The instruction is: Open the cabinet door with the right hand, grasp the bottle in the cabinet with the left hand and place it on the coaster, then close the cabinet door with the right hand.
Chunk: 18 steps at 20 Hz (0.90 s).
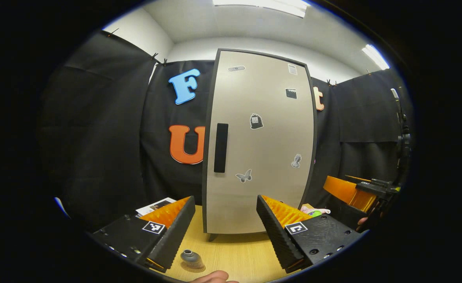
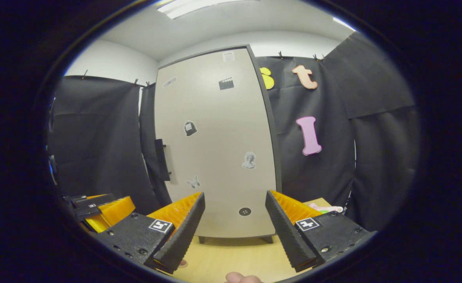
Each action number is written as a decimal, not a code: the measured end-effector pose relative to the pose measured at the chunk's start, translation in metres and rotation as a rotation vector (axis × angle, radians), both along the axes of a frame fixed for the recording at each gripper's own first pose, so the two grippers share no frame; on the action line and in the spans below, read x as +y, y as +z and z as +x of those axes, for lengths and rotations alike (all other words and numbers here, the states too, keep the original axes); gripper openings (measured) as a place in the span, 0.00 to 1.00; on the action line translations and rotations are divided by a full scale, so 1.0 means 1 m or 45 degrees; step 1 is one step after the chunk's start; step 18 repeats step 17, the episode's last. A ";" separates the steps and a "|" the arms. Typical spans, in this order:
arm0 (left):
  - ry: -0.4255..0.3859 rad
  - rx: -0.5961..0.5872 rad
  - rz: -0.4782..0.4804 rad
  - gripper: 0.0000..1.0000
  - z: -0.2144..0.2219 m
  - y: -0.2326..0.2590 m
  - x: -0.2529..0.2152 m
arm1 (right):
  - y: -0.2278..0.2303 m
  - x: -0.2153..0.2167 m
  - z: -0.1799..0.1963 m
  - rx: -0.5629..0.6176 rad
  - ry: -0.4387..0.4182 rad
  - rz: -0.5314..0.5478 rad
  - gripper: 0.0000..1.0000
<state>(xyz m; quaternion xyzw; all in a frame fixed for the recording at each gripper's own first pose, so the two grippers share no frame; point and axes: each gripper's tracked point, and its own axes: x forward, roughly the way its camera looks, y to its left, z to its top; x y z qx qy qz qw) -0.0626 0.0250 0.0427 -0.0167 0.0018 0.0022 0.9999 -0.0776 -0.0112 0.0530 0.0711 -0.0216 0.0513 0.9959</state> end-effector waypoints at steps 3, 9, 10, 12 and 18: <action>-0.002 -0.001 0.002 0.95 0.002 0.000 0.004 | 0.004 0.004 -0.001 -0.019 0.008 0.023 0.94; -0.005 -0.011 -0.004 0.95 0.004 0.001 0.009 | 0.006 0.007 -0.002 -0.038 0.007 0.025 0.99; -0.005 -0.012 -0.004 0.95 0.004 0.002 0.010 | 0.006 0.008 -0.003 -0.036 0.008 0.022 0.95; -0.013 -0.018 -0.010 0.95 0.007 0.003 0.009 | 0.005 0.008 -0.004 -0.031 0.007 0.015 0.95; -0.016 -0.004 -0.021 0.95 0.011 0.000 0.011 | 0.008 0.006 -0.001 -0.027 -0.006 0.014 0.95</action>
